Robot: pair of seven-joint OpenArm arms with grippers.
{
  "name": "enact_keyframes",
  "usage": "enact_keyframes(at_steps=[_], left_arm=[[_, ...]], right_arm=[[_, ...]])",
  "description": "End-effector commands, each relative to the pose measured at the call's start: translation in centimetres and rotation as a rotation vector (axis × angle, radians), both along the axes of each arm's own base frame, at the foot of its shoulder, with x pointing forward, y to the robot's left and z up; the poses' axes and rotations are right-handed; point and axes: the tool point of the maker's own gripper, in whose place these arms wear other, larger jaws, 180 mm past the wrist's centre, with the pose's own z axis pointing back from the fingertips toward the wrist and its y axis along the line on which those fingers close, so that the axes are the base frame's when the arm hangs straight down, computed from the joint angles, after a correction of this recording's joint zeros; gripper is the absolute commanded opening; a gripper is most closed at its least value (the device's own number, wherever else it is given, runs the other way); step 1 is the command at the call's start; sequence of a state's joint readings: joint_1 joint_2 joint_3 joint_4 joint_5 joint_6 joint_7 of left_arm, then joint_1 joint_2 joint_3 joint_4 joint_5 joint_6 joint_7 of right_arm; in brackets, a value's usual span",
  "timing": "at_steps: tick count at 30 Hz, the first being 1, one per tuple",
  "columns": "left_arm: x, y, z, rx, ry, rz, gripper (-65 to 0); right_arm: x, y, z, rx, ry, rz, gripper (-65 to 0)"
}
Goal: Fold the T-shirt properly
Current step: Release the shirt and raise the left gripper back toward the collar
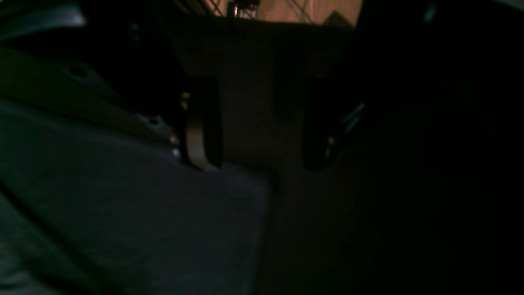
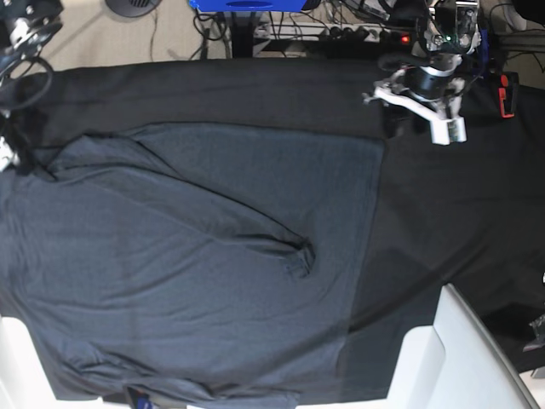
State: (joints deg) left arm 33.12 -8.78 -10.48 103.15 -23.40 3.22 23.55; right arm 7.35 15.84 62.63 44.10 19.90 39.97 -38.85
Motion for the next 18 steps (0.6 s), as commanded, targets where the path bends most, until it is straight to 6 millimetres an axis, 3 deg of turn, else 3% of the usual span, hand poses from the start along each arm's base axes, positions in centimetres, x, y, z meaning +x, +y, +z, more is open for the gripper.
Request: enact_keyframes(at_steps=[1, 7, 11, 14, 18], left_arm=[[0.3, -0.2, 0.5, -0.005, -0.027, -0.006, -33.7], [-0.2, -0.7, -0.1, -0.036, -0.013, 0.012, -33.6], [-0.8, -1.2, -1.5, -0.182, 0.013, 0.088, -33.4], [-1.5, -0.5, -2.7, -0.269, 0.045, 0.144, -33.2], [-1.9, 0.3, -3.2, -0.284, 0.060, 0.165, -33.2]], right_arm=[[0.5, -0.3, 0.3, 0.000, 0.002, 0.010, -24.0], [1.4, 0.0, 0.4, 0.015, -0.016, 0.005, -24.5], [1.4, 0.2, 0.3, 0.020, -0.015, 0.006, -26.3], [1.4, 0.2, 0.2, 0.020, -0.014, 0.007, -36.8], [1.4, 0.3, 0.2, 0.021, -0.013, 0.008, -58.7]])
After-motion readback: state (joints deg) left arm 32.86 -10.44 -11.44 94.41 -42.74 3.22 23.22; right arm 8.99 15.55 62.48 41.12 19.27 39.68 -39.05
